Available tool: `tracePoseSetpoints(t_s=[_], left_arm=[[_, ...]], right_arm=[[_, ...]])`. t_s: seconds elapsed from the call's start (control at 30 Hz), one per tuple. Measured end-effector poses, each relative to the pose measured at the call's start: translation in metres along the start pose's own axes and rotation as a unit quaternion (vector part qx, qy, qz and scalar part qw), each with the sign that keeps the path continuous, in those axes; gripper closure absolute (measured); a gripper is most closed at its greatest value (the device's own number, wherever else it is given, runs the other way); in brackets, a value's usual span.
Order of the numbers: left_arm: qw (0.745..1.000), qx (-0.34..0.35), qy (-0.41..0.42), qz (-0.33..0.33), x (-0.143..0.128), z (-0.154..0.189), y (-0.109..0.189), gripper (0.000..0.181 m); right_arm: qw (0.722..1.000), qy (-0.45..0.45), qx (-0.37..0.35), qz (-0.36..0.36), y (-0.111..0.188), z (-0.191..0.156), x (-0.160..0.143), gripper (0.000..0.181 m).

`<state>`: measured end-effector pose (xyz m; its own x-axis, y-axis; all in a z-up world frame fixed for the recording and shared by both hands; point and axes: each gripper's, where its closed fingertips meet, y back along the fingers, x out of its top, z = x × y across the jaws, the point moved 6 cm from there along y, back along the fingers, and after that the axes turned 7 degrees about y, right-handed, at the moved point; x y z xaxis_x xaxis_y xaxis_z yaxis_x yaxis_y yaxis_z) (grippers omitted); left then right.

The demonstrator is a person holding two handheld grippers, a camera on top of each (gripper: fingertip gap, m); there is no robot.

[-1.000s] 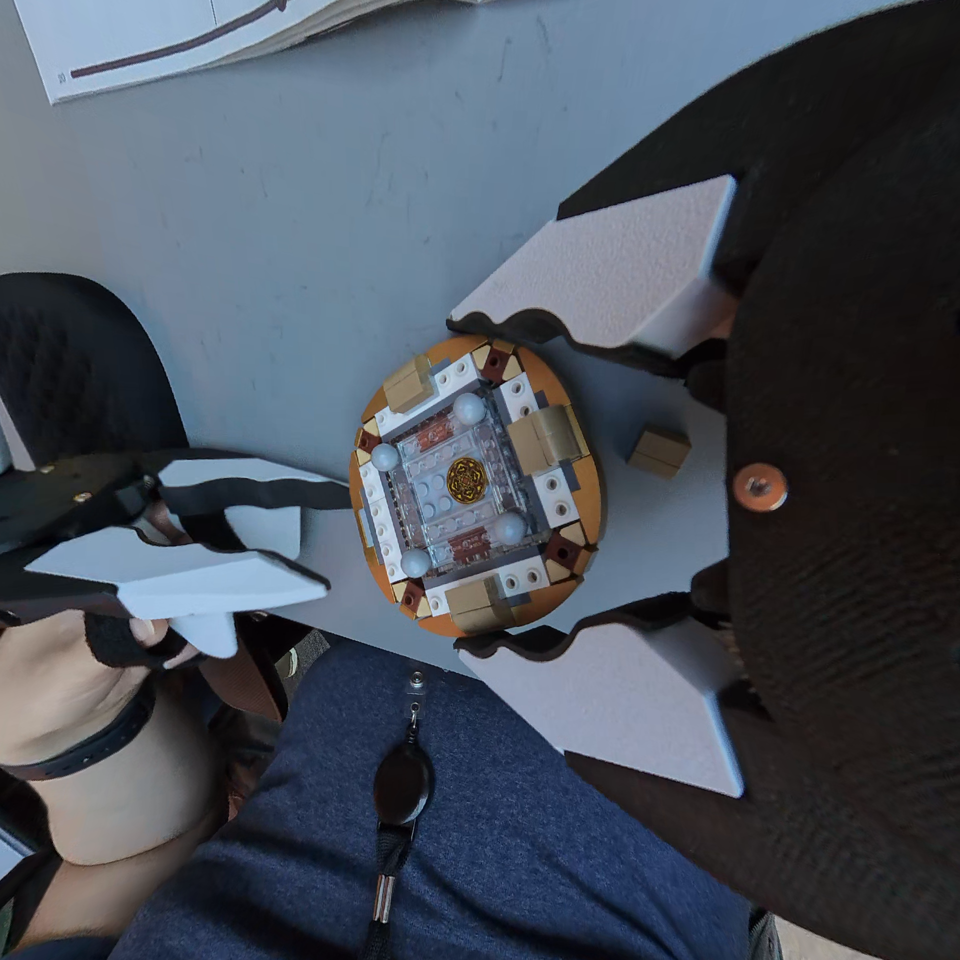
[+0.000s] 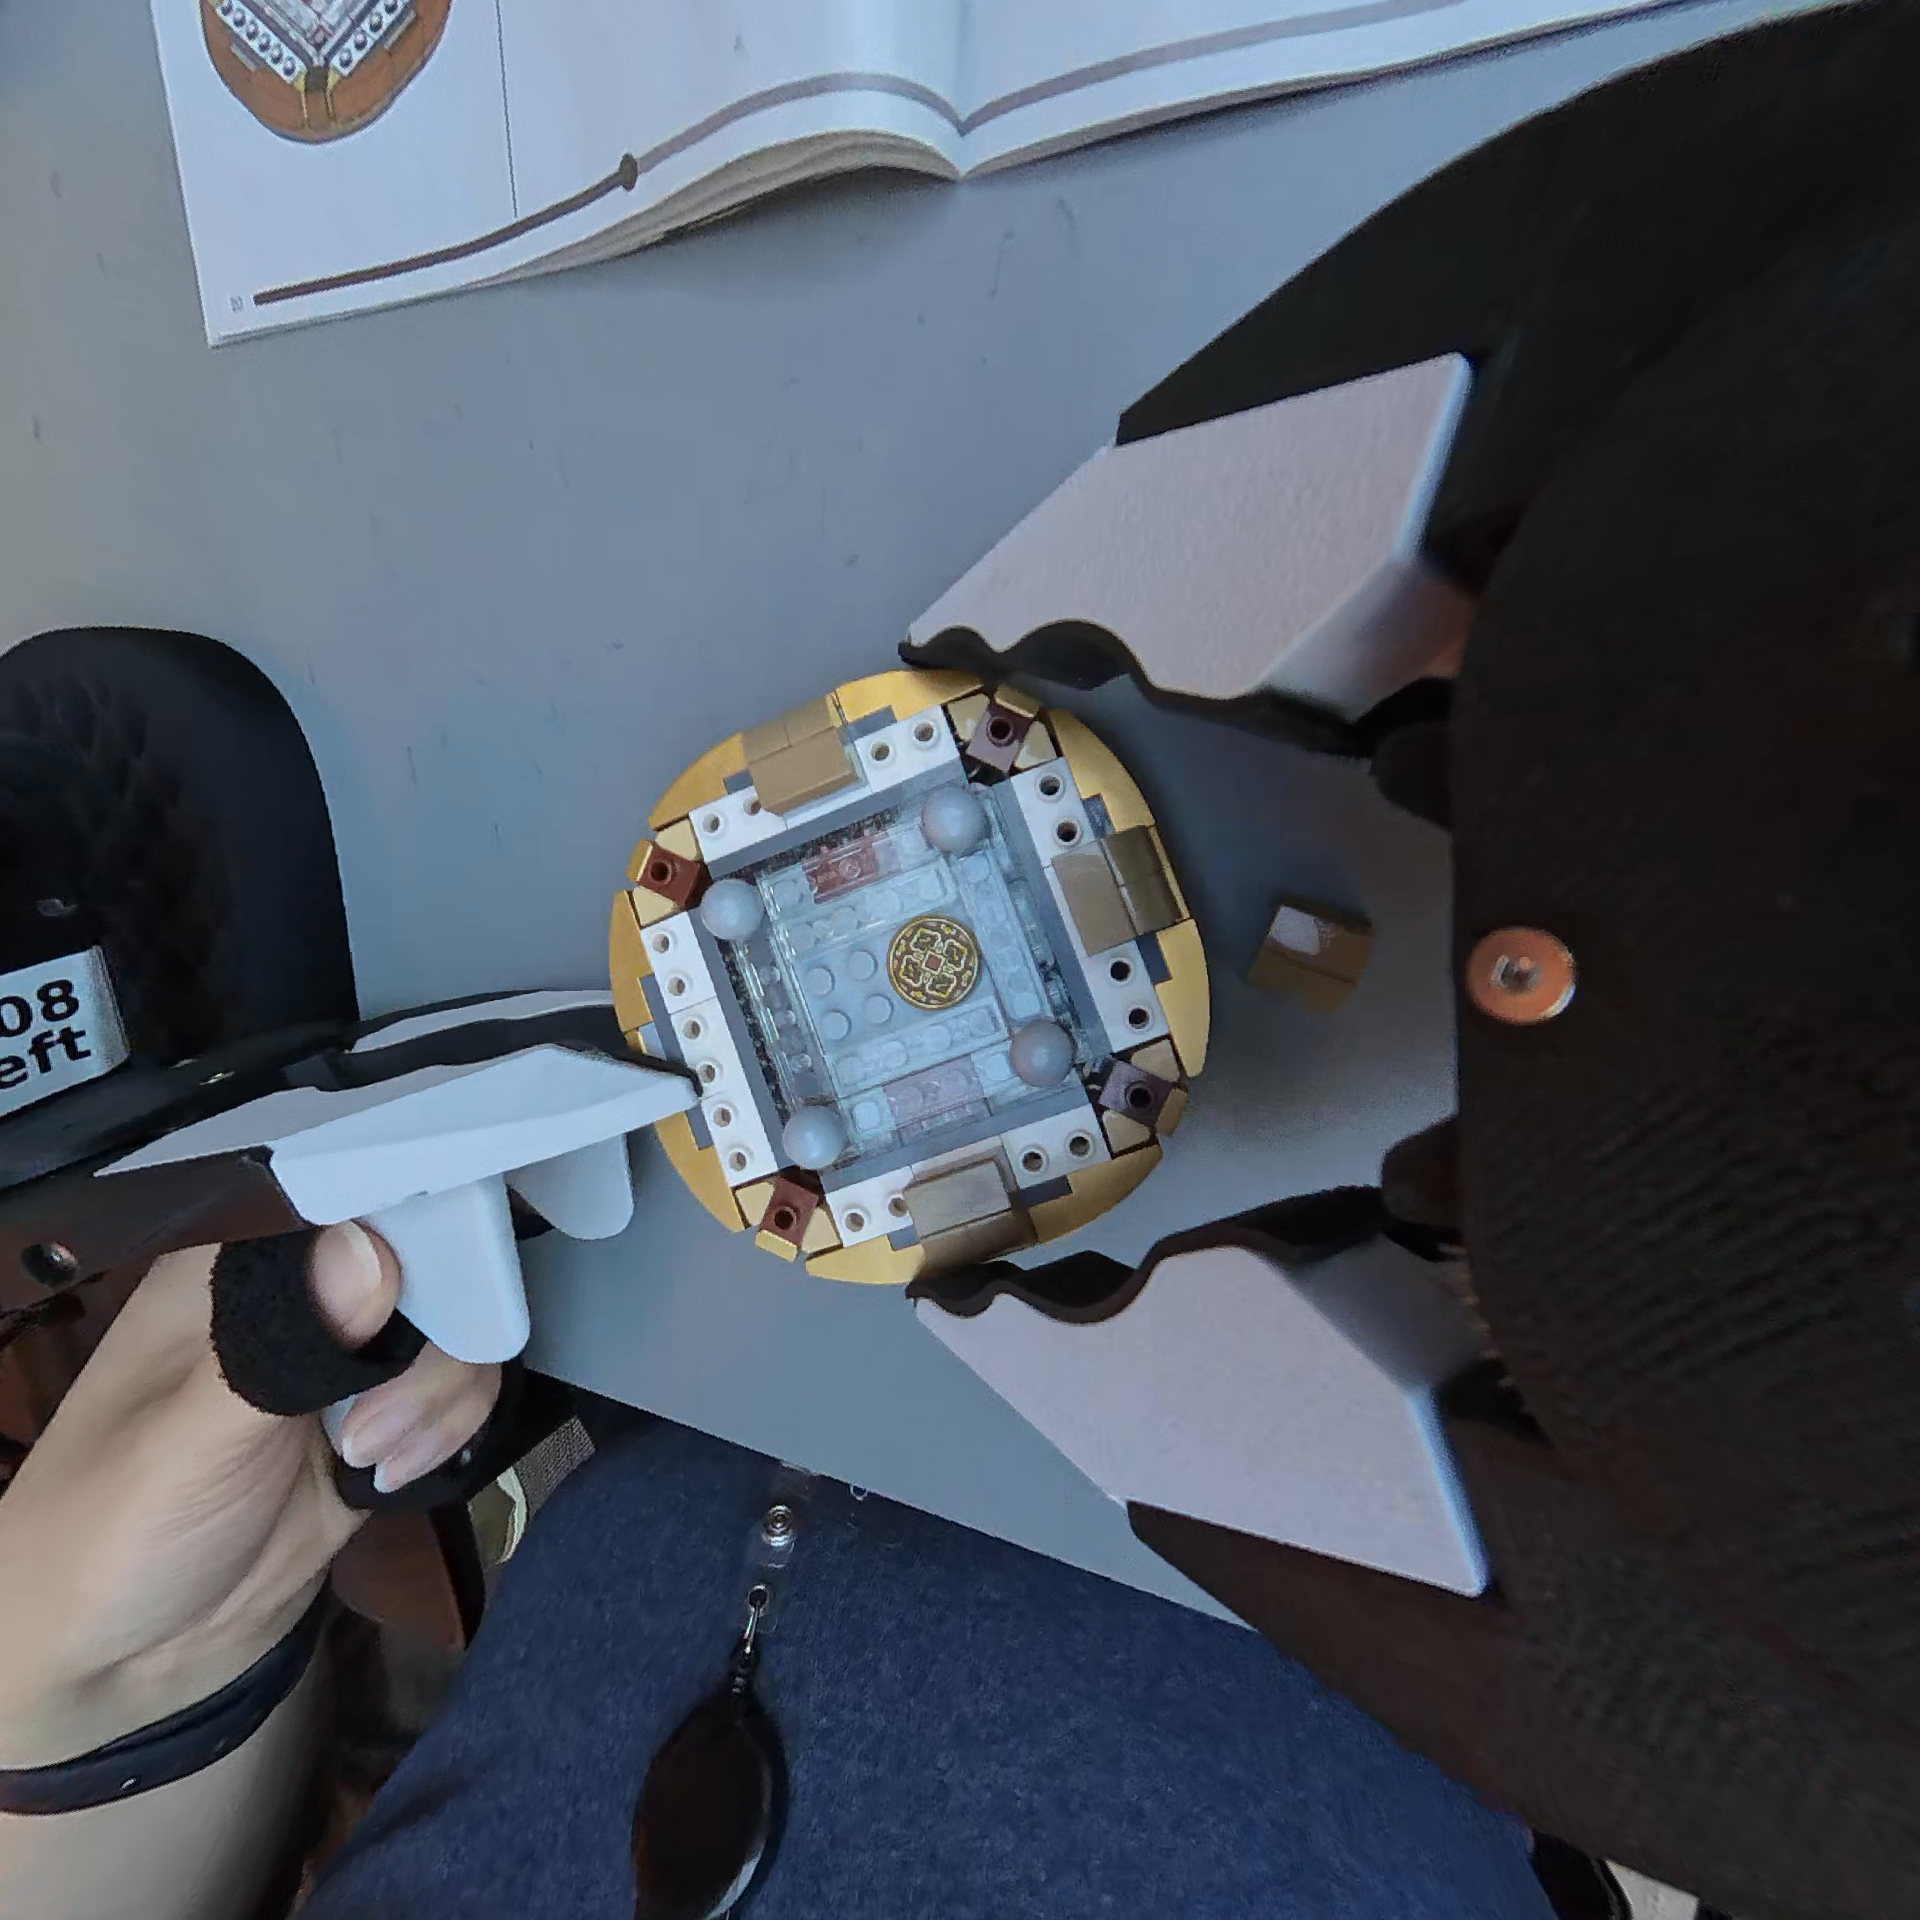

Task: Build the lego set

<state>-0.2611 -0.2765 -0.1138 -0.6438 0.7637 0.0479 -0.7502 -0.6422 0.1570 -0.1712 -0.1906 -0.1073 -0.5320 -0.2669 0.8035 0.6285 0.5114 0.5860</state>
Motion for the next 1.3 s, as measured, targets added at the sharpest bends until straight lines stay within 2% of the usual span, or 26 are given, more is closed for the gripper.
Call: tracePoseSetpoints(t_s=[0.13,0.23,0.4,0.53,0.67,0.77,0.97,1.07,1.3], left_arm=[[1.0,0.006,-0.004,0.001,0.001,0.001,0.004,0.163],[1.0,0.005,-0.002,0.002,0.002,0.002,0.005,0.163],[1.0,0.003,-0.003,0.005,0.004,0.002,0.006,0.163],[0.999,0.012,-0.022,-0.019,-0.001,0.001,0.003,0.163],[0.998,0.02,-0.037,-0.054,-0.005,0.001,0.002,0.149],[0.995,0.038,-0.055,-0.068,-0.004,0.001,0.004,0.147],[0.991,0.052,-0.095,-0.077,0.015,0.004,0.01,0.139],[0.987,0.022,-0.114,-0.108,0.026,0.011,0.007,0.128],[0.954,0.007,-0.16,-0.253,0.033,0.014,-0.017,0.133]], right_arm=[[1.0,0.019,-0.021,0.003,-0.004,-0.002,0.003,0.068],[0.998,0.039,-0.047,-0.006,-0.009,-0.004,0.008,0.059],[0.996,0.044,-0.069,-0.022,-0.015,-0.012,0.009,0.063],[0.996,0.063,-0.063,-0.022,-0.014,-0.017,0.006,0.064],[0.992,0.103,-0.068,-0.03,-0.015,-0.021,0.005,0.064],[0.988,0.132,-0.072,-0.037,-0.017,-0.024,0.005,0.064],[0.974,0.201,-0.091,-0.044,-0.015,-0.031,0.009,0.064],[0.966,0.234,-0.105,-0.044,-0.014,-0.035,0.012,0.064],[0.952,0.278,-0.117,-0.045,-0.013,-0.039,0.017,0.064]])
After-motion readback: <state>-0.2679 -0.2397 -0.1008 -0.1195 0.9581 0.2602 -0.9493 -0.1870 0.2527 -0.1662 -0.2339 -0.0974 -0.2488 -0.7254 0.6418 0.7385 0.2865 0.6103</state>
